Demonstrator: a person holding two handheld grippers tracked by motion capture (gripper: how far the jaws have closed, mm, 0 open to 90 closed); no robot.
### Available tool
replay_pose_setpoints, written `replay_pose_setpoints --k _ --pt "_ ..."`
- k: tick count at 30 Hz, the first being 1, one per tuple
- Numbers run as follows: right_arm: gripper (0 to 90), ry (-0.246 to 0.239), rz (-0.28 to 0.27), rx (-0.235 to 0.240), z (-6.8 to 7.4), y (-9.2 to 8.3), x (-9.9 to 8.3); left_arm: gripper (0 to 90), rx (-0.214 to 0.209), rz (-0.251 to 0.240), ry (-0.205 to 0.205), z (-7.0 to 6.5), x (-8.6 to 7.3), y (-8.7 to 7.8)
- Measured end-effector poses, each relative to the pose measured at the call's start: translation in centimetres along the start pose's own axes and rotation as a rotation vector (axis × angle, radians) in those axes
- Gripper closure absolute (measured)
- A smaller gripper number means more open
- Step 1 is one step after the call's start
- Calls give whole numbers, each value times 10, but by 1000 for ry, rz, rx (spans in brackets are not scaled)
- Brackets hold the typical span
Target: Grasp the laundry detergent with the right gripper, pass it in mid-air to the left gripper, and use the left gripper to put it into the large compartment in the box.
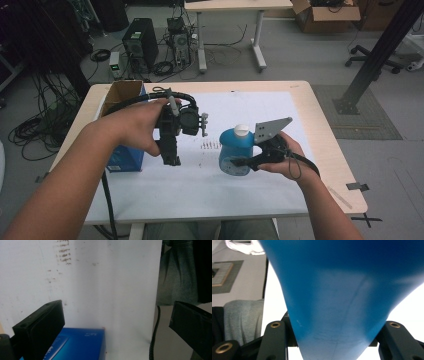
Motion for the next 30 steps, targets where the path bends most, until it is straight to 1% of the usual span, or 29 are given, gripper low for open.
replay_pose_setpoints --k 1,2,3,4,11,17,20,21,27,30 --pt "469 -5 -1 15 3 5 0 2 -1 -2 1 0 1 0" --pt "469 -5 -1 15 3 5 0 2 -1 -2 2 0 2 0" --pt "469 -9 -2 27 5 10 -1 2 -1 -3 4 0 3 1" --pt "469 -9 -2 27 5 10 -1 2 -1 -3 4 0 3 1" --pt "469 -26 -10 74 14 24 3 2 -6 0 12 0 9 1" --pt "469 -43 -16 96 22 37 10 2 -7 -3 19 1 13 2" --pt "469 -47 -14 96 23 40 12 2 -9 -1 24 1 16 3" --pt "469 -53 -15 100 25 43 14 2 -12 -4 19 0 17 4" --pt "469 -67 -17 119 31 56 20 2 -12 -6 32 1 21 4" --pt "469 -65 -22 125 33 60 22 2 -12 0 32 0 21 5"
Point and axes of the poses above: each handheld gripper's, and its own axes: y roughly forward along the jaws, x roughly out of its top, z roughly to its left, the point moved 9 cm from there along y, roughly forward along the jaws, and after that the axes turned 4 degrees about -x, right-handed, at the moved point
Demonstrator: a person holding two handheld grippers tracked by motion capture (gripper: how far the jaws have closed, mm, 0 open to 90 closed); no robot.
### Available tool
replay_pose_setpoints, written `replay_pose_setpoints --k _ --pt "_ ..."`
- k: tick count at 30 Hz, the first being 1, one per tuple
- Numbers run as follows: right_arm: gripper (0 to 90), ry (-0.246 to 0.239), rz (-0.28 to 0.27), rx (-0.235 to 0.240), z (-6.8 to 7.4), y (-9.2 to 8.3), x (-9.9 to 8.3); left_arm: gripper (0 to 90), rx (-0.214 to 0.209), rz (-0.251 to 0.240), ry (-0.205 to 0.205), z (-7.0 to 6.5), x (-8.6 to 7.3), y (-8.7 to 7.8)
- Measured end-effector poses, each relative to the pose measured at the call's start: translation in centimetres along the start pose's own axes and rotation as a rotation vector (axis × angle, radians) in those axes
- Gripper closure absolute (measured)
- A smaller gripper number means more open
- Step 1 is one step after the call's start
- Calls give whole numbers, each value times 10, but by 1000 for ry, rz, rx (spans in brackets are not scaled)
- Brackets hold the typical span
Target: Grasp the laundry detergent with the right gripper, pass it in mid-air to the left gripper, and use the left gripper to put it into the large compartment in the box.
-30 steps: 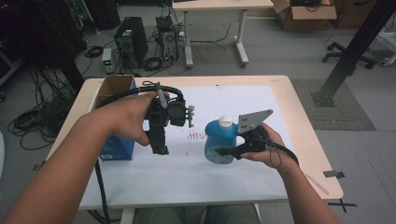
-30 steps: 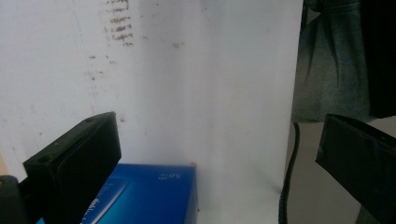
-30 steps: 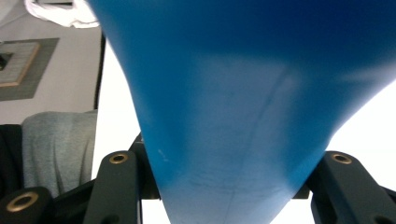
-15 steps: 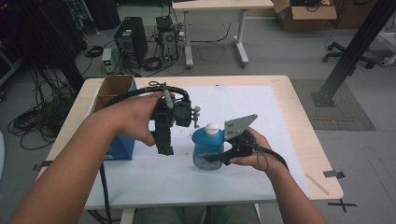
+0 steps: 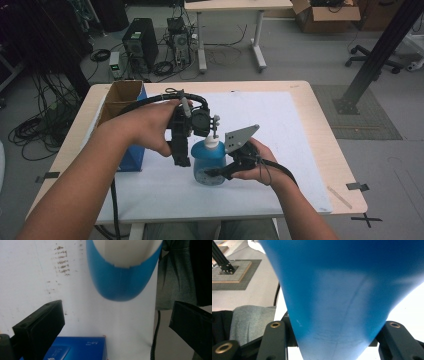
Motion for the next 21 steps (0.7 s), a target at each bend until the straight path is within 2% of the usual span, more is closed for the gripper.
replay_pose_setpoints --k 10,21 --pt "468 -3 -8 13 2 12 9 2 -1 3 -4 0 0 1" --pt "468 7 -2 6 1 20 16 2 2 4 14 -2 5 2"
Point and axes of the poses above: each handheld gripper's, and its own axes: y roughly forward along the jaws, x roughly out of its top, z roughly to its left, the point moved 9 cm from there along y, roughly forward along the jaws, and after that the axes turned 4 degrees about -x, right-handed, at the moved point
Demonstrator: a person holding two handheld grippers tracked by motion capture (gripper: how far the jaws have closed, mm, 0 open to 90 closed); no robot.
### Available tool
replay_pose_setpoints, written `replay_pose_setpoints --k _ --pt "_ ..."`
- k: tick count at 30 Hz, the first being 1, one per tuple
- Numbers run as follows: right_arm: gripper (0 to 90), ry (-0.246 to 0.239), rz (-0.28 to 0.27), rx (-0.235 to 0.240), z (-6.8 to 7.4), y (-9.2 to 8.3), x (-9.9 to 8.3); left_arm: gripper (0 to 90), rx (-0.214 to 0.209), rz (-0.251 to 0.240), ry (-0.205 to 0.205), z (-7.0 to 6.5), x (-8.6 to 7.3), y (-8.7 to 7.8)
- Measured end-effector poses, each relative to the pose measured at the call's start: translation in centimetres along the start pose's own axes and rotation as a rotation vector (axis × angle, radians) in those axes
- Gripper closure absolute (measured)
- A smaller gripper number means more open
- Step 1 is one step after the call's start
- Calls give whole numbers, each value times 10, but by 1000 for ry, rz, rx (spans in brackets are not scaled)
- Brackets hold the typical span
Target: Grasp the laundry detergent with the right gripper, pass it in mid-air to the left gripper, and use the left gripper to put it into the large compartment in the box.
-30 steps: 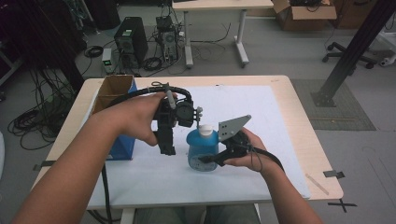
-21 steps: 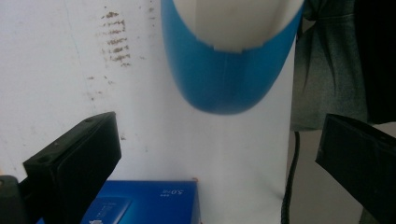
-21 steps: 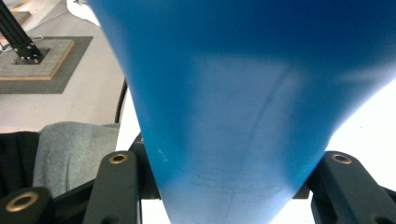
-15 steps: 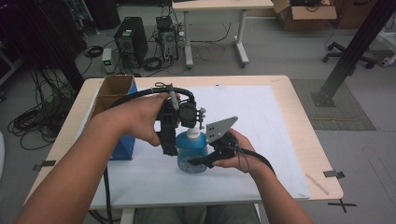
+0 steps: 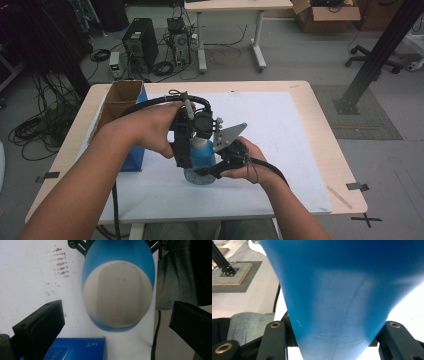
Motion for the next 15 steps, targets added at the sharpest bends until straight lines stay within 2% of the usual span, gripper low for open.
replay_pose_setpoints --k 15 --pt "467 -2 6 -5 -1 6 9 2 5 -7 2 -1 4 3"
Point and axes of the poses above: each handheld gripper's, and its own axes: y roughly forward along the jaws, x roughly out of its top, z roughly to its left, the point moved 9 cm from there along y, roughly forward along the jaws, and after that the axes turned 4 degrees about -x, right-handed, at the moved point
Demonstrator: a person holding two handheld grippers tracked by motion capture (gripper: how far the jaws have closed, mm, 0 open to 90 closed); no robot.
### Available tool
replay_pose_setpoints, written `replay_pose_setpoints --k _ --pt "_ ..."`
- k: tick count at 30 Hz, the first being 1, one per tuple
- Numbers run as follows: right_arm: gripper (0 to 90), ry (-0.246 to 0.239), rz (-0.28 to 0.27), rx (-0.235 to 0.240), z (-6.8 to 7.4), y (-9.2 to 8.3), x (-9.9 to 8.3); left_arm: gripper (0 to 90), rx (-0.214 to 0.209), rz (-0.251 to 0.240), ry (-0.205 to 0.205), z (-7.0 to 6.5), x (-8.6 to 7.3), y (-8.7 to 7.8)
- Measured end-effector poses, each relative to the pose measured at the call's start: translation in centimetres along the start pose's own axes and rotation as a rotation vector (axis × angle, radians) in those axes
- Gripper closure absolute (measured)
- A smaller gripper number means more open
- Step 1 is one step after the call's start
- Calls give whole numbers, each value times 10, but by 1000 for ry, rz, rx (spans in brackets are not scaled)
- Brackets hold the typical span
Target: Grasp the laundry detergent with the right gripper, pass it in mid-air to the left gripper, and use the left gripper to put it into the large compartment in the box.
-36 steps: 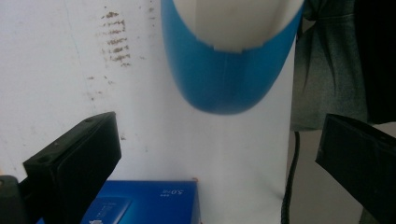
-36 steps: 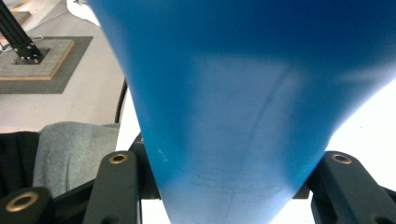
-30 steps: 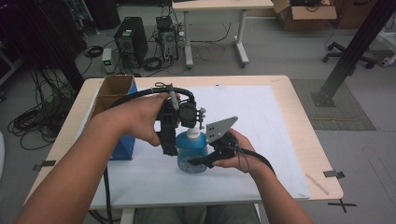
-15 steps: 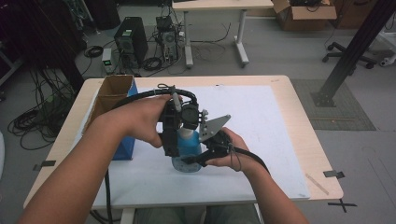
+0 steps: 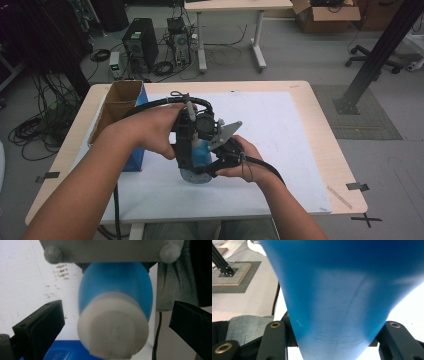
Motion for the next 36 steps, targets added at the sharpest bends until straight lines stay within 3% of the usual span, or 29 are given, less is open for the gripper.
replay_pose_setpoints --k 36 --pt "466 -1 -25 -6 4 3 9 17 22 16 -2 -2 -3 8"
Point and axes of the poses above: each handheld gripper's, and its own axes: y roughly forward along the jaws, x roughly out of its top, z roughly to its left, the point moved 9 cm from there along y, roughly forward along the jaws, and after that the axes turned 4 degrees about -x, right-handed, at the moved point
